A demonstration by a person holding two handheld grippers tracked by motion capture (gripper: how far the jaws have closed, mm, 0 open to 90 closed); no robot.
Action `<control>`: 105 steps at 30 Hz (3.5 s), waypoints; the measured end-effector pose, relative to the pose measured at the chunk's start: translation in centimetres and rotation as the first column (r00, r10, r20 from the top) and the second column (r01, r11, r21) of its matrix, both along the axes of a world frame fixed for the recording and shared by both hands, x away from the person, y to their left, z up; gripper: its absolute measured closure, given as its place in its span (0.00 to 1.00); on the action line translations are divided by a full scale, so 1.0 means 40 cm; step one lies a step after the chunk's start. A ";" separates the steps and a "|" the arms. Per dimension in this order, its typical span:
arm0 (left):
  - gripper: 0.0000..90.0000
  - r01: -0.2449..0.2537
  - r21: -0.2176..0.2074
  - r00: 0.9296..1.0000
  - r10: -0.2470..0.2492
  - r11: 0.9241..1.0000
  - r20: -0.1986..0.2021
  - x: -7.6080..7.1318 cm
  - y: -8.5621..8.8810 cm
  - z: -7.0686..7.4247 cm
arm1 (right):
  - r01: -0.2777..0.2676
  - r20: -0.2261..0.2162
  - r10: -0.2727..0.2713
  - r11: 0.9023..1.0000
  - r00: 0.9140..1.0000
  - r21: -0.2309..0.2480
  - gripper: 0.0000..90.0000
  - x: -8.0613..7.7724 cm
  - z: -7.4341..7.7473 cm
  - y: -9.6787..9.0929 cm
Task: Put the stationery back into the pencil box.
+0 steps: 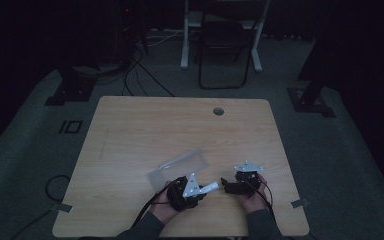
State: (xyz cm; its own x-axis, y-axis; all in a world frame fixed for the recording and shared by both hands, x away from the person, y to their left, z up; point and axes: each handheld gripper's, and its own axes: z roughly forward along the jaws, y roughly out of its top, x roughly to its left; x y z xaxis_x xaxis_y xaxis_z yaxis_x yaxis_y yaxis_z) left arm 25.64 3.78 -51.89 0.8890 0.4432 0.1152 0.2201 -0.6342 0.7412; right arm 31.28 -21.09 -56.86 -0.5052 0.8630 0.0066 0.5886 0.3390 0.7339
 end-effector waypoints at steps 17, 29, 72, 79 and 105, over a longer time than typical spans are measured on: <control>0.79 -0.022 -0.011 1.000 0.023 1.000 0.016 0.003 0.014 0.017 | 0.000 0.000 0.000 1.000 1.000 0.000 0.15 0.000 0.000 0.000; 0.79 -0.035 -0.018 0.999 0.036 0.999 0.024 0.005 0.021 0.023 | 0.000 0.000 0.000 1.000 1.000 0.000 0.15 0.000 0.000 0.000; 0.79 -0.092 -0.035 0.995 0.093 0.995 0.038 0.027 0.061 0.047 | -0.001 0.000 0.001 1.000 1.000 0.000 0.15 0.000 0.000 0.000; 0.79 -0.104 -0.038 0.994 0.106 0.994 0.040 0.032 0.070 0.050 | -0.001 0.000 0.001 1.000 1.000 -0.001 0.15 0.000 0.000 0.000; 0.79 -0.161 -0.038 0.986 0.163 0.986 0.042 0.059 0.099 0.044 | -0.001 0.000 0.001 1.000 1.000 -0.001 0.15 0.000 0.000 0.000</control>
State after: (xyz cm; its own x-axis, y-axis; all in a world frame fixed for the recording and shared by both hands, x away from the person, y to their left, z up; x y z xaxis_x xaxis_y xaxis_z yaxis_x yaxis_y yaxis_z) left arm 27.98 7.73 -50.11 0.7992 0.5855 0.1357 0.2836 -0.5665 0.7737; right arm 31.27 -21.10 -56.86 -0.5060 0.8625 0.0057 0.5882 0.3403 0.7336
